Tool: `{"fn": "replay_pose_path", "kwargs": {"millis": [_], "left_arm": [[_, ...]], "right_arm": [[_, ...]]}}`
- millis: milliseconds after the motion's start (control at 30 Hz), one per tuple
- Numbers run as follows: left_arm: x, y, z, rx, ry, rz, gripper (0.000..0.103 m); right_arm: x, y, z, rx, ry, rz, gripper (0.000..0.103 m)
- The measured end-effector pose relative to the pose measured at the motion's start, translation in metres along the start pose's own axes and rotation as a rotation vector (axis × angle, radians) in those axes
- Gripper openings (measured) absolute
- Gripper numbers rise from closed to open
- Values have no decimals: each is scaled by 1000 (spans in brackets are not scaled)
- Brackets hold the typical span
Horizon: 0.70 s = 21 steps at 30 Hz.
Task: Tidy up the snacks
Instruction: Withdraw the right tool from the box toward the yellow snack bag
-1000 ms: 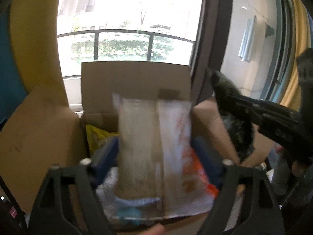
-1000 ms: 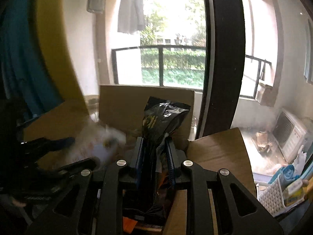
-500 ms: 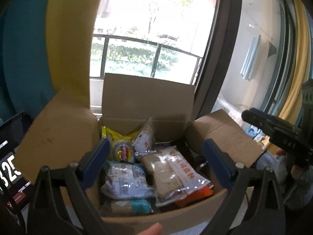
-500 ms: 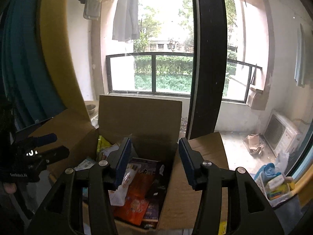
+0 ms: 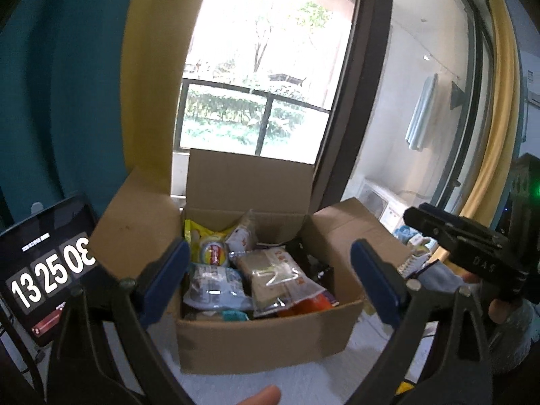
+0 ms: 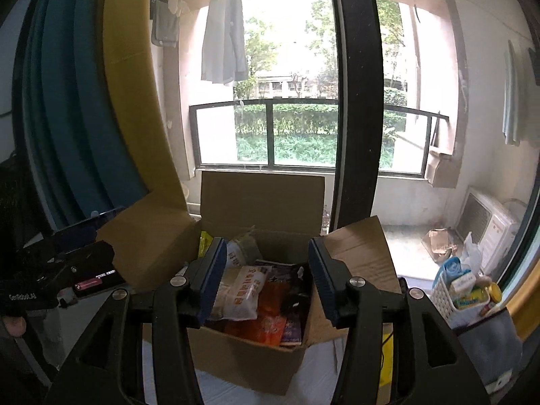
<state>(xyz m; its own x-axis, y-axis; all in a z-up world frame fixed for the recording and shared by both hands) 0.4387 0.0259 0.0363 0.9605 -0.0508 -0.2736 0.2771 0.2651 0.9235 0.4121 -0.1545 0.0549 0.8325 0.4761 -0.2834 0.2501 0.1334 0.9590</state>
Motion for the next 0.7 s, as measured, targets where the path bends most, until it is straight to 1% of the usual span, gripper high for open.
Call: {"fn": "replay_pose_path", "kwargs": {"millis": [233, 400, 533, 700], "left_arm": [[-32, 3, 8, 16, 4, 30, 97], [-50, 1, 16, 36, -7, 44, 97], [-59, -4, 23, 52, -15, 43, 97], [-74, -15, 31, 69, -22, 31, 97]], "right_arm": [[-25, -1, -6, -5, -6, 7, 53], [-42, -1, -10, -11, -3, 14, 53], [-59, -6, -12, -17, -5, 20, 53], [-81, -19, -7, -11, -15, 17, 53]]}}
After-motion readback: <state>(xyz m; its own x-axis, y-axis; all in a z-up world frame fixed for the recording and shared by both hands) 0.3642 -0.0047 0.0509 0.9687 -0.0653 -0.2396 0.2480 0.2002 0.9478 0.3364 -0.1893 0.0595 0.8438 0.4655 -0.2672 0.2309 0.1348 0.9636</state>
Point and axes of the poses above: each gripper's, at about its wrist camera, not at the fingertips, and x roughly the way its jaws point, z to its right, y to its top, the point moved 4 cm from there along x, roughly the way its jaws point, and after that the axes turned 8 degrees about z, right-handed, at the moved point
